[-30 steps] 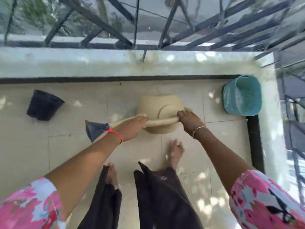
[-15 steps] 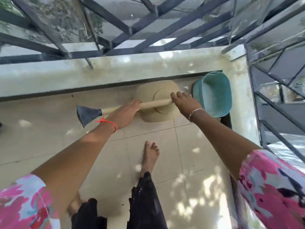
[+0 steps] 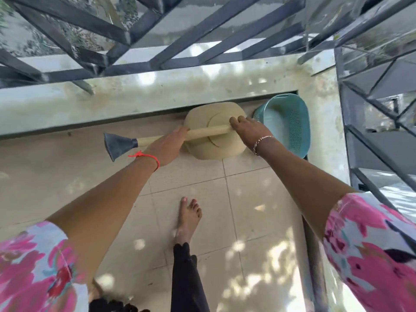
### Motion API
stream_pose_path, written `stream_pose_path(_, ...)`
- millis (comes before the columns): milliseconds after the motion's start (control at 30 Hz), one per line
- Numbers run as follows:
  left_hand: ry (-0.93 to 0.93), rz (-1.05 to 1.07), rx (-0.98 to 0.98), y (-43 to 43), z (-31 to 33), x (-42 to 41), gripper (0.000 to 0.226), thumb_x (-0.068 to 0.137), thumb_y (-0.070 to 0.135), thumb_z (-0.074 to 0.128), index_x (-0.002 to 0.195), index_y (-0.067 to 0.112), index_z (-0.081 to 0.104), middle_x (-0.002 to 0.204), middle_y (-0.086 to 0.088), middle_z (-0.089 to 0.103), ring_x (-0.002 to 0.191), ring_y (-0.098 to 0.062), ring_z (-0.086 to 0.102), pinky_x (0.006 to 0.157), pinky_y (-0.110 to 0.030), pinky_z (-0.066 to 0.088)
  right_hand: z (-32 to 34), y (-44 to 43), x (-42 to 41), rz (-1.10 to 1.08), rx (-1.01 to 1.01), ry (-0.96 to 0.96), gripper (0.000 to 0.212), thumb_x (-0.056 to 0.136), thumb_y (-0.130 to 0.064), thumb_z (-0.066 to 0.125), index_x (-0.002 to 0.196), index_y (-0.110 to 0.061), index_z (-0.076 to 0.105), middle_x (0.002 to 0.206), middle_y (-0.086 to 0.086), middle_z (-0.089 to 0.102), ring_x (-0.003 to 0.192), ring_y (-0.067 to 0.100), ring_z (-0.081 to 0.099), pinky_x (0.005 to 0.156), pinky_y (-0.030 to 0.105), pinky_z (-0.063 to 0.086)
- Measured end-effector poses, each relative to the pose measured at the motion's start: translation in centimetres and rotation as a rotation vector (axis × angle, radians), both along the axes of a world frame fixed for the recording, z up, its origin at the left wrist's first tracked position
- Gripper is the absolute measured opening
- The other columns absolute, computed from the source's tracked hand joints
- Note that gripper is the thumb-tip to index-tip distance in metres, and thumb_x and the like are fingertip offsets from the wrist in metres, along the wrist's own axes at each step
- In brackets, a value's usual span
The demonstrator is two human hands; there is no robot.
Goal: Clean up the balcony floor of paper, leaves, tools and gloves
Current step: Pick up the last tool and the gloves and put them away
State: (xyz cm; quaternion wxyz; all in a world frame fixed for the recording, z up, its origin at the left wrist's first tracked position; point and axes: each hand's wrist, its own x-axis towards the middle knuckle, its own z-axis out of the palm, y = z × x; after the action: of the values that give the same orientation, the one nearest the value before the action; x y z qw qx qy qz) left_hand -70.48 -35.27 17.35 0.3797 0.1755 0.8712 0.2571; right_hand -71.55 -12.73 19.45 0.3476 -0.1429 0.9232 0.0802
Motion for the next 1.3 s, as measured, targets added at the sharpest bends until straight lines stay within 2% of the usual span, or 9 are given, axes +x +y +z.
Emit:
stream_pose_path(167,0.050,0.031,0.015,0.6,-0.5,0.0,0.057,0.086,-0.015,0.035,0.140,0.005,0.031,0.133,-0.016,0.038,0.114,-0.032,0.045,0.093,-0.037,0.037,-0.3,0.4,-0.2,-0.041,-0.007,0.008,0.044,0.089,0.009,0.038,0.131,-0.003,0.033,0.120,0.019,0.047,0.111,0.035,0.048,0.087,0.042,0.041)
stream_pose_path(400,0.126,0.046,0.034,0.6,-1.5,1.1,0.059,0.090,-0.012,0.037,0.146,0.004,0.024,0.144,-0.014,0.031,0.126,-0.029,0.038,0.102,-0.036,0.037,0.1,0.2,-0.3,-0.097,0.014,0.040,0.036,0.089,0.004,0.046,0.124,-0.002,0.039,0.122,0.017,0.050,0.114,0.033,0.049,0.095,0.040,0.038)
stream_pose_path(533,0.191,0.076,0.051,-0.1,-1.1,1.5,0.056,0.095,0.000,0.044,0.147,0.003,0.021,0.147,-0.015,0.029,0.129,-0.029,0.037,0.104,-0.035,0.035,0.3,-0.7,-0.4,-0.070,0.023,0.061,0.053,0.083,-0.003,0.060,0.129,-0.005,0.035,0.127,0.015,0.048,0.119,0.031,0.047,0.103,0.038,0.033)
stream_pose_path(633,0.268,0.086,0.036,-1.2,-0.5,1.8,0.058,0.094,0.004,0.048,0.146,0.005,0.023,0.149,-0.016,0.028,0.138,-0.029,0.029,0.112,-0.034,0.026,1.1,-2.6,0.0,-0.031,0.008,0.067,0.070,0.078,-0.005,0.063,0.137,-0.006,0.026,0.141,0.017,0.034,0.134,0.032,0.031,0.113,0.039,0.024)
stream_pose_path(800,0.488,-0.047,-0.172,-5.4,1.0,3.7,0.062,0.094,0.010,0.047,0.148,0.006,0.017,0.154,-0.014,0.023,0.145,-0.030,0.012,0.120,-0.043,0.009,2.8,-10.4,2.8,0.108,-0.065,0.056,0.089,0.077,-0.009,0.061,0.146,-0.007,0.006,0.155,0.017,0.004,0.144,0.029,0.000,0.118,0.039,0.003)
stream_pose_path(867,0.552,-0.033,-0.212,-8.5,2.3,5.2,0.063,0.085,0.008,0.054,0.144,0.004,0.031,0.149,-0.016,0.033,0.142,-0.031,0.025,0.116,-0.044,0.018,3.1,-15.0,4.3,0.177,-0.105,0.041,0.087,0.079,-0.010,0.056,0.147,-0.007,0.002,0.155,0.015,0.000,0.144,0.028,-0.003,0.118,0.038,0.001)
stream_pose_path(967,0.640,0.030,-0.297,-14.3,3.6,7.9,0.064,0.066,0.016,0.070,0.127,0.005,0.056,0.132,-0.014,0.055,0.127,-0.031,0.049,0.102,-0.051,0.038,3.7,-22.3,6.6,0.266,-0.139,0.005,0.086,0.081,-0.011,0.054,0.147,-0.006,-0.001,0.155,0.014,-0.001,0.144,0.027,-0.002,0.117,0.037,0.000)
stream_pose_path(1233,0.566,0.335,-0.564,-34.5,6.7,19.1,0.076,0.068,0.034,0.074,0.134,0.007,0.049,0.141,-0.012,0.047,0.135,-0.028,0.039,0.110,-0.052,0.025,6.2,-42.2,12.9,0.561,-0.239,0.004,0.079,0.082,-0.007,0.056,0.144,-0.006,0.007,0.152,0.014,0.009,0.143,0.028,0.003,0.117,0.037,0.004)
stream_pose_path(1300,0.542,0.392,-0.617,-38.9,7.9,21.7,0.075,0.077,0.035,0.067,0.140,0.007,0.040,0.148,-0.013,0.038,0.140,-0.029,0.029,0.113,-0.051,0.013,7.0,-46.6,14.1,0.615,-0.240,0.003,0.078,0.083,-0.007,0.055,0.144,-0.007,0.007,0.152,0.014,0.011,0.143,0.028,0.004,0.117,0.037,0.005)
